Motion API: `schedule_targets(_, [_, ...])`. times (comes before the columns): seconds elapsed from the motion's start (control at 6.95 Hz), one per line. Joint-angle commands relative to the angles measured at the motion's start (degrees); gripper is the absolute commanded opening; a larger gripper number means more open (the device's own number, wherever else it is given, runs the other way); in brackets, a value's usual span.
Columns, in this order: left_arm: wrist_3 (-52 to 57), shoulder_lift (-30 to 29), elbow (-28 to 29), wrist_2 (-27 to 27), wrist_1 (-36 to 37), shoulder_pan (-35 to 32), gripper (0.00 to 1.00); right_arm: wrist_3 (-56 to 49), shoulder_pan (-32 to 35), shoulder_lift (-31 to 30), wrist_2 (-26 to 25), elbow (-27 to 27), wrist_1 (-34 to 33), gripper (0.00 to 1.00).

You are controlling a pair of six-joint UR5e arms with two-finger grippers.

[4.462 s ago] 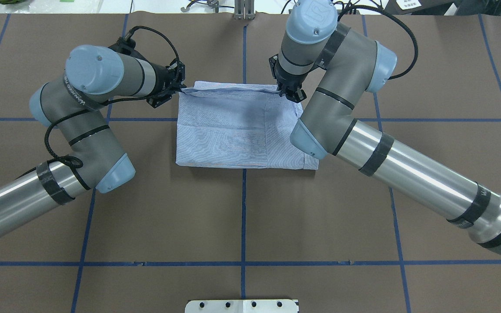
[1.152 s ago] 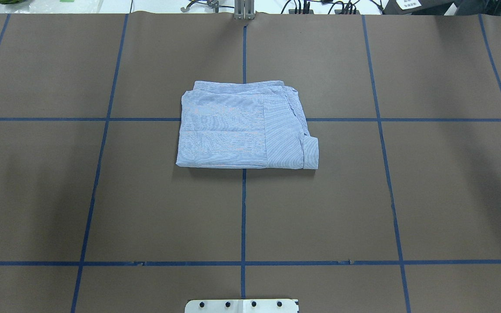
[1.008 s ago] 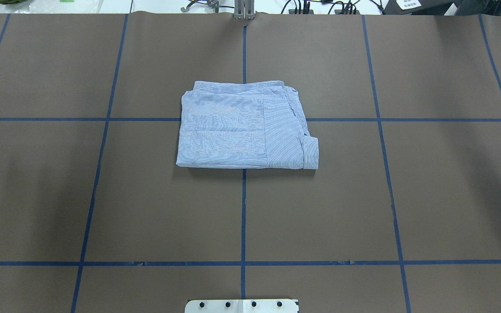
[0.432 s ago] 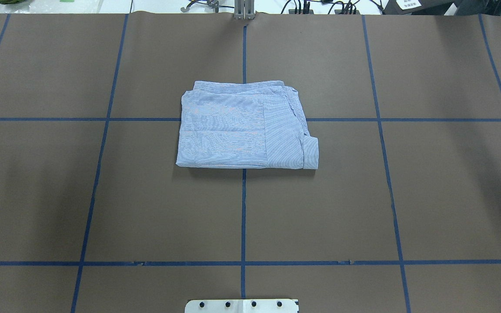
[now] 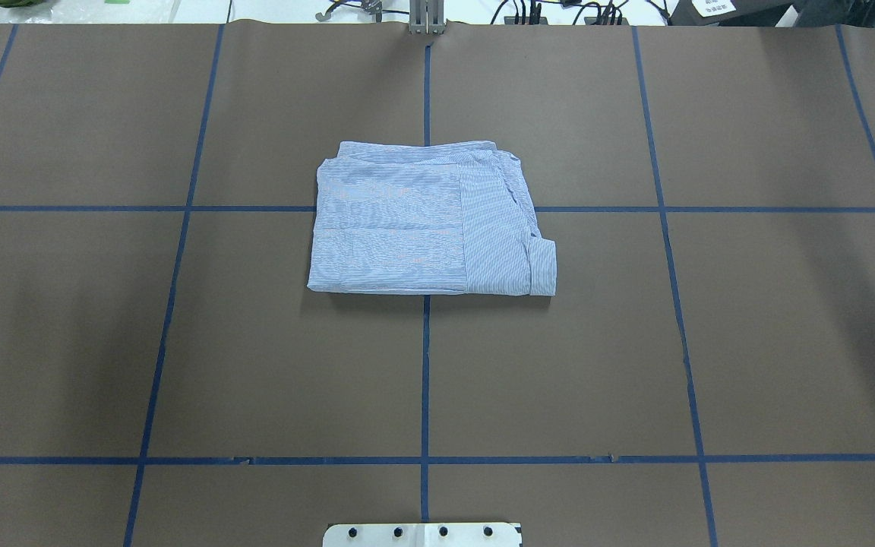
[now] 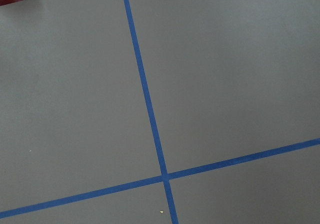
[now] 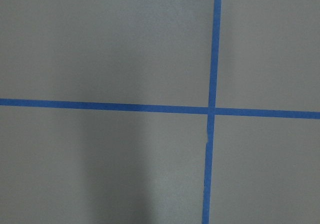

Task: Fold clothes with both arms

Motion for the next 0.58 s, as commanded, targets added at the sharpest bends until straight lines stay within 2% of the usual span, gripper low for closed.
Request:
schedule_targets(0.0, [0.09,-0.09,-1.81,0.00,-0.08,-0.04,1.00,0.09,0.01,-0.26,0.20,0.30,0.56,1.00])
schedule_targets(0.43, [0.09,0.61,-3.22,-0.18,-0.08,-0.04,1.00,0.01,0.01,-1.59,-0.59,1.62,1.26,1.00])
